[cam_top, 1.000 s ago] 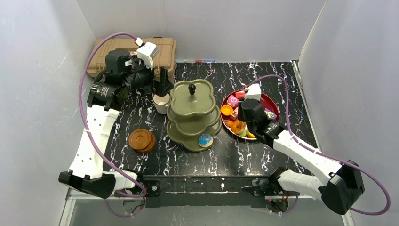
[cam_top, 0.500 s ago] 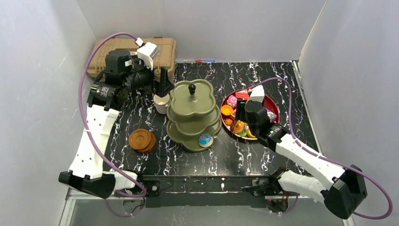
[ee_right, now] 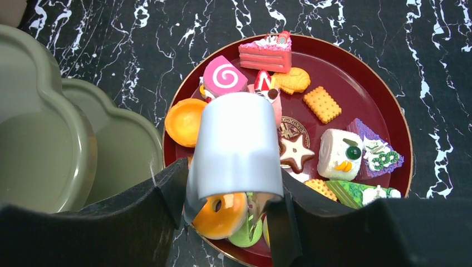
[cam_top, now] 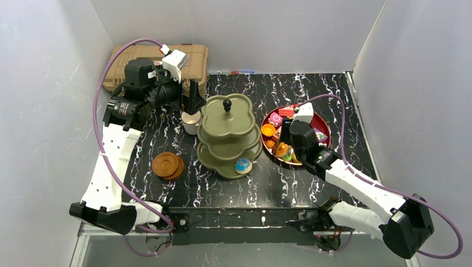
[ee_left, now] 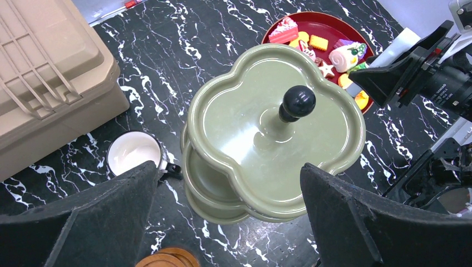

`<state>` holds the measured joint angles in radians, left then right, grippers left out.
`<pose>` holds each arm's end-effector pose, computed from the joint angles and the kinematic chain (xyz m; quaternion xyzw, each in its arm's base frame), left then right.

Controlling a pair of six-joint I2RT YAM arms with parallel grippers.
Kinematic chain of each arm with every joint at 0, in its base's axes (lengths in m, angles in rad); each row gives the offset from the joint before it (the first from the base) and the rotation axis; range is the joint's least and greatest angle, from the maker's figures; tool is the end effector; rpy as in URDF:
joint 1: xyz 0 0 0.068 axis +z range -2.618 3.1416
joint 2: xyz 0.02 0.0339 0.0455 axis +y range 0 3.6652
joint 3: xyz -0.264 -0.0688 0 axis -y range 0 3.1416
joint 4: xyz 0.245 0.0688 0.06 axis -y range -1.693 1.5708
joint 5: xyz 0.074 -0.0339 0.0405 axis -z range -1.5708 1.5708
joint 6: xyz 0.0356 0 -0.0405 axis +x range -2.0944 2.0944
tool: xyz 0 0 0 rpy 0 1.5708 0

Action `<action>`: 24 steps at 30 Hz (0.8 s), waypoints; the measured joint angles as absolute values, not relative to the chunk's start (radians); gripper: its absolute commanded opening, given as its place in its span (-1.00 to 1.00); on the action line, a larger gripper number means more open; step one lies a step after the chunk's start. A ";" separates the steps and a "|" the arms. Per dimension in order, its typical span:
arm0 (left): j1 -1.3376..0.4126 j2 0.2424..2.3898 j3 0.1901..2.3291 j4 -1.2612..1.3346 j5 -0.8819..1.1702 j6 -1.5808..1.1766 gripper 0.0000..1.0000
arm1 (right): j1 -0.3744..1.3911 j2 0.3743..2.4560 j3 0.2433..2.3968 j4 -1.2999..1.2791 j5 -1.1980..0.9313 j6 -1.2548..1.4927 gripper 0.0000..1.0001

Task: Serve the afternoon tea
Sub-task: Pick up the desert from the tray.

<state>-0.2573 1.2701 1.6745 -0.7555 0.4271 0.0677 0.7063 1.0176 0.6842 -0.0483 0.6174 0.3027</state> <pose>0.2316 -0.0762 0.4806 0.2494 0.7709 -0.2259 0.5408 0.1869 0.1323 0.2763 0.0085 0.8073 0.0376 0.5888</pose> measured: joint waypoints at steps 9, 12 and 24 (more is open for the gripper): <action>-0.257 1.270 1.674 -0.751 0.427 0.067 0.96 | 0.701 0.975 0.638 -0.016 0.625 0.314 -0.35; -0.257 1.270 1.674 -0.745 0.427 0.067 0.96 | 0.701 0.976 0.638 -0.016 0.628 0.300 -0.45; -0.257 1.269 1.674 -0.741 0.429 0.067 0.96 | 0.702 0.986 0.711 -0.063 0.606 0.226 -0.56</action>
